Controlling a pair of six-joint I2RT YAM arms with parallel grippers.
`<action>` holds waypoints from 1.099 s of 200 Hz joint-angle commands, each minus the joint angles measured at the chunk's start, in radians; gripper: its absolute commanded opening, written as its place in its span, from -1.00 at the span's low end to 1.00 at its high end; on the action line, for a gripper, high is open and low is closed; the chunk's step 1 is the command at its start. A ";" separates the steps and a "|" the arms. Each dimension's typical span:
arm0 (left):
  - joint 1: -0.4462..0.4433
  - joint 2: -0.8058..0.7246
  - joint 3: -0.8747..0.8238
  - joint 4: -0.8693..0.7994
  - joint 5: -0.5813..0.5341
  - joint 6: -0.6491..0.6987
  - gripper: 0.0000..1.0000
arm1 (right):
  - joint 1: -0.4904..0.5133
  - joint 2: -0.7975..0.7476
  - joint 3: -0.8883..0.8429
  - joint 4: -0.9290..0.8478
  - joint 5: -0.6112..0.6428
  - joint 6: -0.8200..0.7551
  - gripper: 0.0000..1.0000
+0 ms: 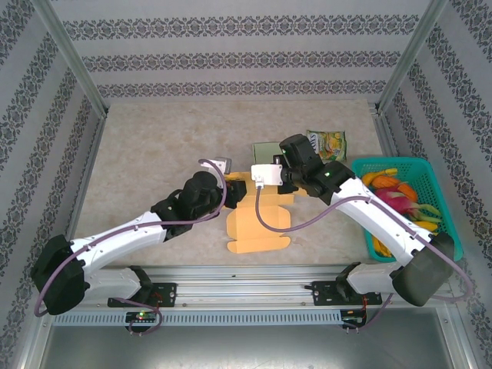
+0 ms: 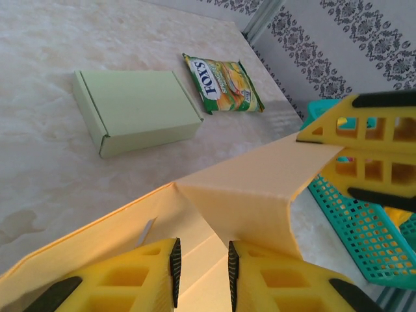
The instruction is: Fold the paper box
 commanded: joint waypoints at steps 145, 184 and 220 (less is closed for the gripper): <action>0.002 -0.157 -0.117 0.004 -0.289 -0.039 -0.37 | 0.043 0.040 -0.140 0.137 0.002 0.104 -1.00; 0.008 -0.253 -0.206 -0.068 -0.268 -0.058 -0.35 | 0.031 0.021 -0.134 0.129 -0.022 0.102 -1.00; 0.008 -0.298 -0.292 -0.042 -0.119 -0.102 -0.36 | 0.030 0.030 -0.126 0.118 0.010 0.109 -1.00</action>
